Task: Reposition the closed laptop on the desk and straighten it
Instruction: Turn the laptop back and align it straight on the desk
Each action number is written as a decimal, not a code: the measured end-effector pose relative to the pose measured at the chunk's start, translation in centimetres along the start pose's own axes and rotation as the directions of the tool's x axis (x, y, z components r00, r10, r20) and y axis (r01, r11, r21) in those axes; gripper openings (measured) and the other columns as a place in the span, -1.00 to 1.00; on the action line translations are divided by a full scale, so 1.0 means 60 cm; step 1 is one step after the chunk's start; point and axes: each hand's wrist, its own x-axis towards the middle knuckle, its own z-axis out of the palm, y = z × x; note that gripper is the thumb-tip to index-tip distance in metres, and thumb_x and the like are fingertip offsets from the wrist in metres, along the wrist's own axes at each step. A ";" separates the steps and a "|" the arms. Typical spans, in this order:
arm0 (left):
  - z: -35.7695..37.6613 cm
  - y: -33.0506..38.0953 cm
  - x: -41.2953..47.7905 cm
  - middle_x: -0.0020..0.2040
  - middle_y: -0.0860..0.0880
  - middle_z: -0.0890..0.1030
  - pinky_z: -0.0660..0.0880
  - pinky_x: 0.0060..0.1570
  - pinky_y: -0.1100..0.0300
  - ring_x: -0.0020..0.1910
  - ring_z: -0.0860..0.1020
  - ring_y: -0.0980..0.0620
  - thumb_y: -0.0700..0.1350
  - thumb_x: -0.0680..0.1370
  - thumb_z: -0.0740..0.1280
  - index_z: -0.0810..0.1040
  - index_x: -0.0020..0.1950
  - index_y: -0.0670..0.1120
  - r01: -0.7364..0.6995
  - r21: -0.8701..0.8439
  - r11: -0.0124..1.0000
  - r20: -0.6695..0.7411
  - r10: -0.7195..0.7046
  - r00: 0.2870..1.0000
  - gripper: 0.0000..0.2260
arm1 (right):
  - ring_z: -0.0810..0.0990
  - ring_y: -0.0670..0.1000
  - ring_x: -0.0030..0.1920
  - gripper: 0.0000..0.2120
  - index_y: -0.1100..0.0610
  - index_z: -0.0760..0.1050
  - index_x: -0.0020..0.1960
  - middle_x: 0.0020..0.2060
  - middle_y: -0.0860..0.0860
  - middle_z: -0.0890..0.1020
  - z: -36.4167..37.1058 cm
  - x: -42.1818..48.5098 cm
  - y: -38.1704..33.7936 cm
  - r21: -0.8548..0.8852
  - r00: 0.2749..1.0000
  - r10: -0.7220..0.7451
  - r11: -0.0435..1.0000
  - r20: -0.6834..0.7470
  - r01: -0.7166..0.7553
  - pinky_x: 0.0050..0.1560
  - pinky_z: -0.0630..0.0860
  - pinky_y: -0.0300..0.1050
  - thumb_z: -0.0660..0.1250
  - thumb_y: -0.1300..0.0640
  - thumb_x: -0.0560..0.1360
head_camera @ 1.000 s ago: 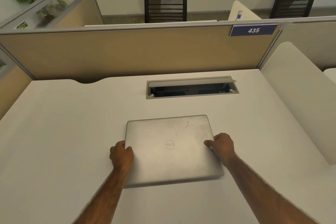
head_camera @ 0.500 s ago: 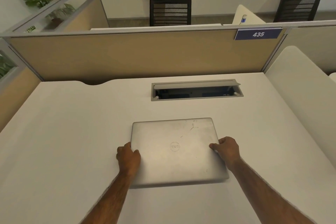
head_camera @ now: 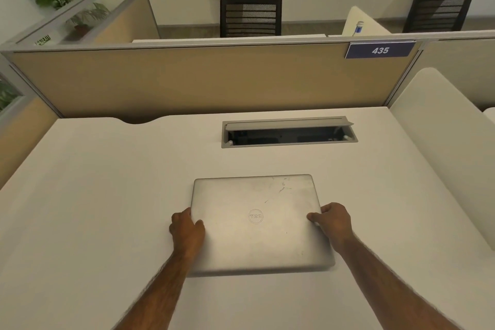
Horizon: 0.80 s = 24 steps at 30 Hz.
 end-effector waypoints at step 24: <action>0.092 -0.031 -0.124 0.62 -0.18 0.23 0.10 0.50 -0.02 0.59 0.25 -0.15 0.13 0.62 0.06 0.31 0.58 -0.14 -0.602 0.531 0.596 0.158 0.628 0.762 -0.42 | 0.24 0.24 0.52 -0.43 0.14 0.44 0.44 0.48 0.21 0.41 0.130 -0.100 0.065 -0.698 0.720 -0.657 0.408 0.223 0.588 0.43 0.10 0.26 0.14 -0.16 0.56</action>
